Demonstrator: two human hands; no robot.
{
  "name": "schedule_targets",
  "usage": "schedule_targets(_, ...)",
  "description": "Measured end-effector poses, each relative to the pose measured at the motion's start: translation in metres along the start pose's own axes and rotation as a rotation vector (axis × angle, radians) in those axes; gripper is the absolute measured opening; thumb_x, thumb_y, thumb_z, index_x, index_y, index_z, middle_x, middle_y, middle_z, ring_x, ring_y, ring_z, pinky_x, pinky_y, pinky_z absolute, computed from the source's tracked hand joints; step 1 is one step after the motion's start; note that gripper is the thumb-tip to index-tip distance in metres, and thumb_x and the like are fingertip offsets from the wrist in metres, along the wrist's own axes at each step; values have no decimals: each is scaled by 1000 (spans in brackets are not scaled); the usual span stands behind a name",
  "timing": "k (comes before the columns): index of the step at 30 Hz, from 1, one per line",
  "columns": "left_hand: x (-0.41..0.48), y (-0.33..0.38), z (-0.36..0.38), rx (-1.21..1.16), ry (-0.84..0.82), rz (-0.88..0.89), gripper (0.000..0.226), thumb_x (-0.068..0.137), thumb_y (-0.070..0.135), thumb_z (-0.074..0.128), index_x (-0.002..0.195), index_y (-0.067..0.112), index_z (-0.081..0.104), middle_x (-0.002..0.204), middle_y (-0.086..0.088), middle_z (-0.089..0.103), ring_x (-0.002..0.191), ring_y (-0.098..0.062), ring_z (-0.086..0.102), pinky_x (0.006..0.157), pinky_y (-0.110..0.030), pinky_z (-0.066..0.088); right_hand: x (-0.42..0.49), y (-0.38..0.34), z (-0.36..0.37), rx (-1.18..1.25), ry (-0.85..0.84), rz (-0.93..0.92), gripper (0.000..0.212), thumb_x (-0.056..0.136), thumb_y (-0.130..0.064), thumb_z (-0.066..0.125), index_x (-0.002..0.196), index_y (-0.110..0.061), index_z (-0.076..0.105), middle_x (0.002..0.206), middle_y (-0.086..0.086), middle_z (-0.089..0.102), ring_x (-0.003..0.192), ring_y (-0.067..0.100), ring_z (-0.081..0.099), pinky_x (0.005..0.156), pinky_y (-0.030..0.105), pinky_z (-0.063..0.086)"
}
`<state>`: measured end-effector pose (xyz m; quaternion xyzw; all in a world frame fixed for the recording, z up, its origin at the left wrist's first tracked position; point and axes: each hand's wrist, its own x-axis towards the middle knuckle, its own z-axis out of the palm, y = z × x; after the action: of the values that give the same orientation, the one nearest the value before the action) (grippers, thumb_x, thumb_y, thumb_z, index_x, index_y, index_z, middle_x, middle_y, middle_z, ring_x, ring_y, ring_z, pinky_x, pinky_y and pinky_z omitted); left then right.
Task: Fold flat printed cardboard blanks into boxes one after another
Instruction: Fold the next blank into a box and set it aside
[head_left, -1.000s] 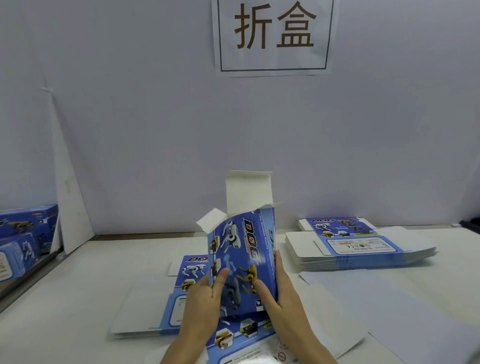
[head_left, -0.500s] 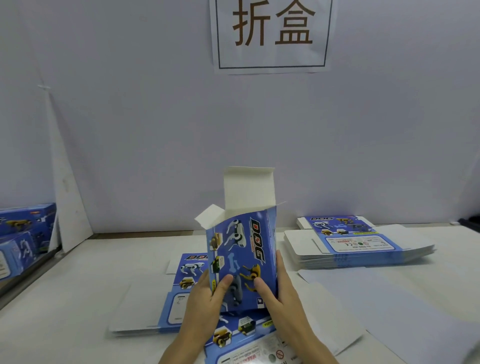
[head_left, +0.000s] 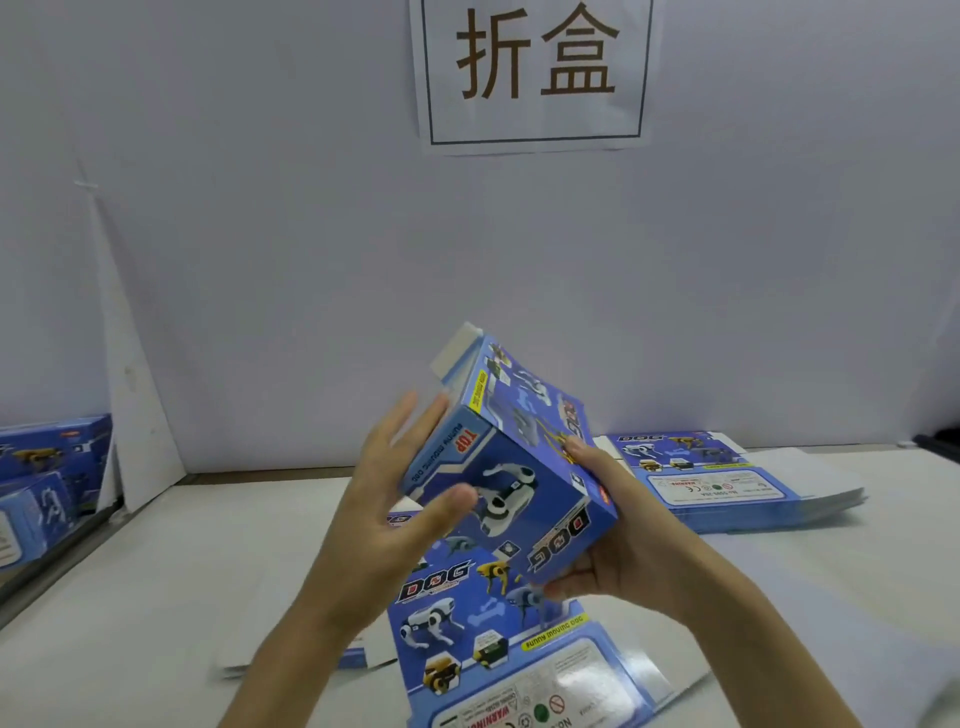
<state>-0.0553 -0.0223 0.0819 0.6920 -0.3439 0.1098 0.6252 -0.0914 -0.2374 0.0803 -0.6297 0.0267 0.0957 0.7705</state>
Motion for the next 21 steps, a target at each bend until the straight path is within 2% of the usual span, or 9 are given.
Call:
schedule_targets(2,-1,9,10,-66,48,41,54,74,65,64,126,55,52,131,10,59,113,-15,62,74,-24,58,-1,1,1,38,-14,28,64,54,-66,63,84,-12,78,95,23,72,76,37,71,63,42,60)
schedule_targets(4,-2,12,15,-153,61,27,47,78,48,63,125,46,58,121,3,66,105,-21,66,67,-28,59,-1,2,3,62,-7,9,64,54,-66,60,82,-11,78,92,22,72,74,35,70,65,42,60)
schedule_targets(6,-3,15,14,-144,44,57,45,82,47,64,127,45,56,124,3,63,112,-23,63,68,-29,59,-1,0,6,91,-22,-24,61,53,-64,61,80,-13,79,87,20,72,71,34,69,61,41,59)
schedule_targets(9,-3,20,13,-58,31,129,49,84,57,60,131,47,51,130,6,55,123,-22,54,70,-28,59,-2,-1,8,135,-75,-78,58,54,-63,64,85,-16,79,86,18,72,73,34,69,65,45,59)
schedule_targets(12,-3,21,15,-13,68,174,44,89,39,58,132,45,50,133,7,55,125,-23,52,73,-27,59,2,1,6,209,-110,-116,57,58,-58,68,97,-17,77,94,18,71,76,37,68,63,47,58)
schedule_targets(13,-3,23,14,16,54,196,45,89,41,58,133,45,50,135,11,53,128,-19,49,76,-24,58,4,3,4,252,-118,-129,60,59,-55,70,105,-16,74,101,19,71,79,38,68,64,48,58)
schedule_targets(15,-2,29,10,1,24,187,59,79,61,63,134,43,51,134,19,51,128,-6,48,78,-15,54,6,5,-1,328,-164,-194,63,58,-47,82,112,-16,71,110,17,69,87,38,68,68,49,57)
schedule_targets(18,-1,34,5,-163,53,-38,97,46,84,68,134,50,41,121,29,56,112,1,59,69,-16,54,6,9,-14,269,-243,-312,53,50,-40,91,95,-16,77,98,8,73,89,26,71,71,39,59)
schedule_targets(21,0,28,7,-48,13,-77,109,46,69,80,139,51,26,116,24,60,105,-2,63,70,-14,53,6,12,-21,11,-233,-374,49,66,-23,82,112,-11,69,109,11,71,99,26,68,79,32,55)
